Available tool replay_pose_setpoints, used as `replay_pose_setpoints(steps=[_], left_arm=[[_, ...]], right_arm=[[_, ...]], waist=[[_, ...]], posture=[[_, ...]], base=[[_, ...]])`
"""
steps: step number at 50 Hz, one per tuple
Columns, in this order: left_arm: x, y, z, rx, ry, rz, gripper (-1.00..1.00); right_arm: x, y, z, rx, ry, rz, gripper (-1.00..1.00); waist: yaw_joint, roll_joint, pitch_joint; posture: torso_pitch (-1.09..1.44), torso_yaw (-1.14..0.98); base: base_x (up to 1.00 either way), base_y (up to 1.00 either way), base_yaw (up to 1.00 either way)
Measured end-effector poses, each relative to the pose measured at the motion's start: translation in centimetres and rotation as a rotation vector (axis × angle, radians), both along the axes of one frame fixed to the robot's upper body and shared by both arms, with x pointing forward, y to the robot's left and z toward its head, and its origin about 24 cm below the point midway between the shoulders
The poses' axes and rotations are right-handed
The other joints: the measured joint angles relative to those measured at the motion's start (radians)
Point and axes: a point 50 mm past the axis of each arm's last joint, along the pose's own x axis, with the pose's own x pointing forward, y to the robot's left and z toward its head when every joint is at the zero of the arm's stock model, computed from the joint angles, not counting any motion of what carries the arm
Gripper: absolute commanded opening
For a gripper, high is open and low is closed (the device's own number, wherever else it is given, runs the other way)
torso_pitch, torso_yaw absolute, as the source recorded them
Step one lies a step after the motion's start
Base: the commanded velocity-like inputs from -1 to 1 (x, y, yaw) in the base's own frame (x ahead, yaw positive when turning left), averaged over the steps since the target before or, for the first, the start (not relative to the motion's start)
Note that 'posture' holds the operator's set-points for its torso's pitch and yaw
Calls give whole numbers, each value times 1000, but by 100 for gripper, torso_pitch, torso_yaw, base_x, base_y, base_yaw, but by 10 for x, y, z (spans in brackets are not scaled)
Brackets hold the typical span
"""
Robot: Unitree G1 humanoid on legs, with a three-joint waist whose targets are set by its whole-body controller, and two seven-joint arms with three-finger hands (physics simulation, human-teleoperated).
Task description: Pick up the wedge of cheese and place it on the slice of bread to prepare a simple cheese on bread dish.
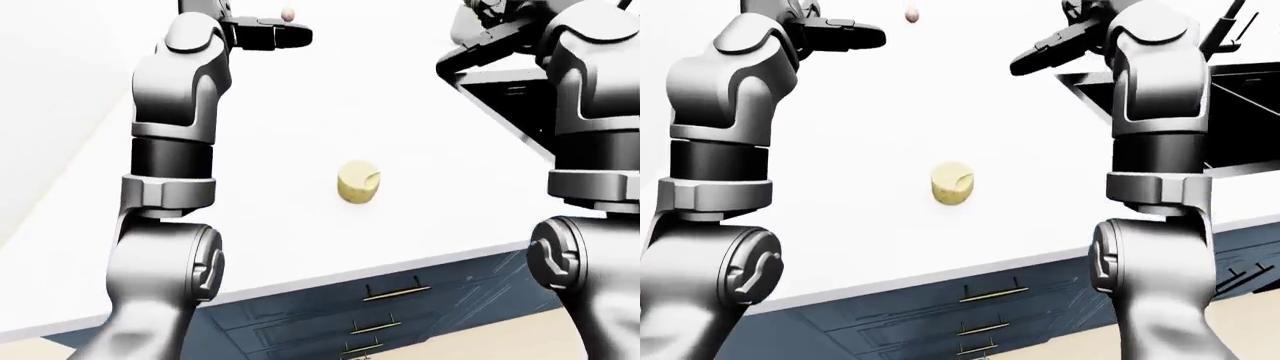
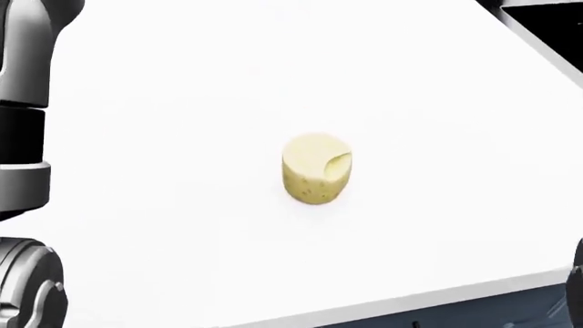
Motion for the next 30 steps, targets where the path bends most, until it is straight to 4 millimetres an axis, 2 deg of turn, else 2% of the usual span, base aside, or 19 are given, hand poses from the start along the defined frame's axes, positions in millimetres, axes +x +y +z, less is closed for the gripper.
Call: replay_pose_setpoints(steps=[5,14,19,30], left_arm=[[1,-1,-2,5,9,-4,100],[4,3,-2,10,10,5,100],[7,6,-3,15,16,16,100],[17,32,-9,25,31,76,100]], right_arm=[[2,-3,13,-144,-49,12,100],[11,18,1,-330,84,181,100],[16,29,3,-448,100,230,100],[15,49,20,-595,105,301,100]], waist=[[-2,2,7],[-7,9,14],[-9,16,18],[-16,25,12]], posture=[[0,0],[0,0],[0,0],[0,0]], base=[[0,0,0],[0,0,0],[0,0,0],[0,0,0]])
